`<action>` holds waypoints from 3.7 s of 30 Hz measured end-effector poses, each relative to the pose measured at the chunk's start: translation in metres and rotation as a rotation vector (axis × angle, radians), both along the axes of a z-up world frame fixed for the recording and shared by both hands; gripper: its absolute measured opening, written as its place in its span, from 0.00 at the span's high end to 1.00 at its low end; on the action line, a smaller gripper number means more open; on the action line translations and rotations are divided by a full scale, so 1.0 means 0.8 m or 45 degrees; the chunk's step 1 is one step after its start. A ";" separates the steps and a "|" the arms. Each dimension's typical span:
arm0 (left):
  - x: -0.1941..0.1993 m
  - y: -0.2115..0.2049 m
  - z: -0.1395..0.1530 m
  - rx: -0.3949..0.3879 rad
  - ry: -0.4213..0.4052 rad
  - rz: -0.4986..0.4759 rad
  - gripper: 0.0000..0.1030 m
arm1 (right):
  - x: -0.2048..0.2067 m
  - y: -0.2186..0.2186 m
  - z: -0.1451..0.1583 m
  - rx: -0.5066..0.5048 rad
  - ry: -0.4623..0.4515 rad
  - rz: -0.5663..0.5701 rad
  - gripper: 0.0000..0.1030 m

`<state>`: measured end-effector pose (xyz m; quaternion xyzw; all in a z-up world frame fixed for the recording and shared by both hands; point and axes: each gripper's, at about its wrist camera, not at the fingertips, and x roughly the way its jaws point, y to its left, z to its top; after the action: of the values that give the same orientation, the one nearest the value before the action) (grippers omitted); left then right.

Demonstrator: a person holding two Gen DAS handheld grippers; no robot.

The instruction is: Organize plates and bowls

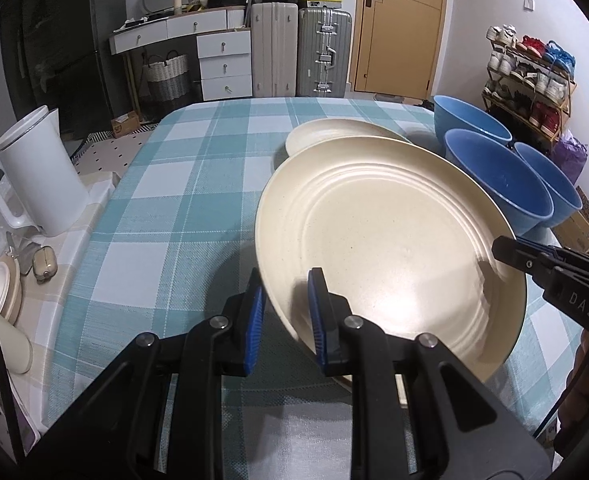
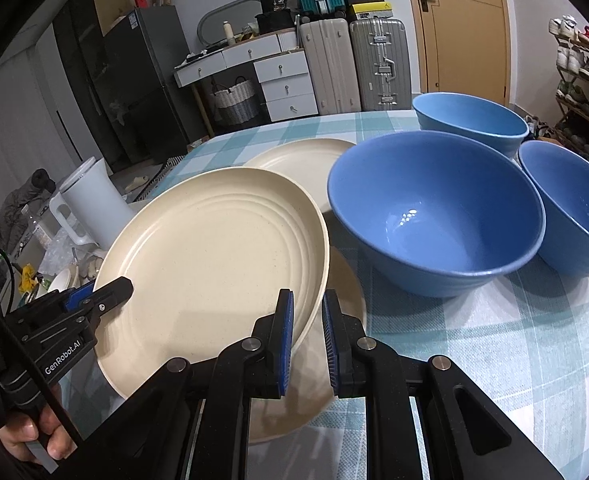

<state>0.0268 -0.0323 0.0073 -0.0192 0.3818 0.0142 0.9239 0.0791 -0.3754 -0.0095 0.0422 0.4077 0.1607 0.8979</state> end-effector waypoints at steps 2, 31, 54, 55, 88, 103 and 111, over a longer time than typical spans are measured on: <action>0.002 -0.001 -0.006 0.012 0.007 -0.007 0.83 | -0.001 -0.001 -0.005 -0.014 0.006 -0.009 0.86; 0.013 -0.024 -0.053 0.136 0.074 -0.086 0.79 | -0.006 -0.001 -0.033 -0.146 0.028 -0.087 0.84; 0.013 -0.025 -0.058 0.130 0.120 -0.108 0.77 | -0.014 0.005 -0.032 -0.250 -0.010 -0.090 0.84; 0.013 -0.022 -0.056 0.107 0.120 -0.108 0.74 | -0.015 0.004 -0.030 -0.238 -0.013 -0.086 0.83; -0.018 0.015 0.146 -0.183 -0.137 -0.133 0.01 | -0.050 -0.058 0.222 0.093 -0.365 0.179 0.01; 0.065 0.050 0.188 -0.182 -0.124 -0.026 0.01 | 0.042 -0.044 0.284 0.117 -0.319 0.195 0.01; 0.115 0.055 0.190 -0.181 -0.082 0.015 0.01 | 0.123 -0.029 0.280 0.109 -0.213 0.207 0.01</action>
<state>0.1189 0.0117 0.1594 -0.0876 0.3520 -0.0083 0.9319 0.1778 -0.3985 0.2143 0.0338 0.3263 0.2533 0.9101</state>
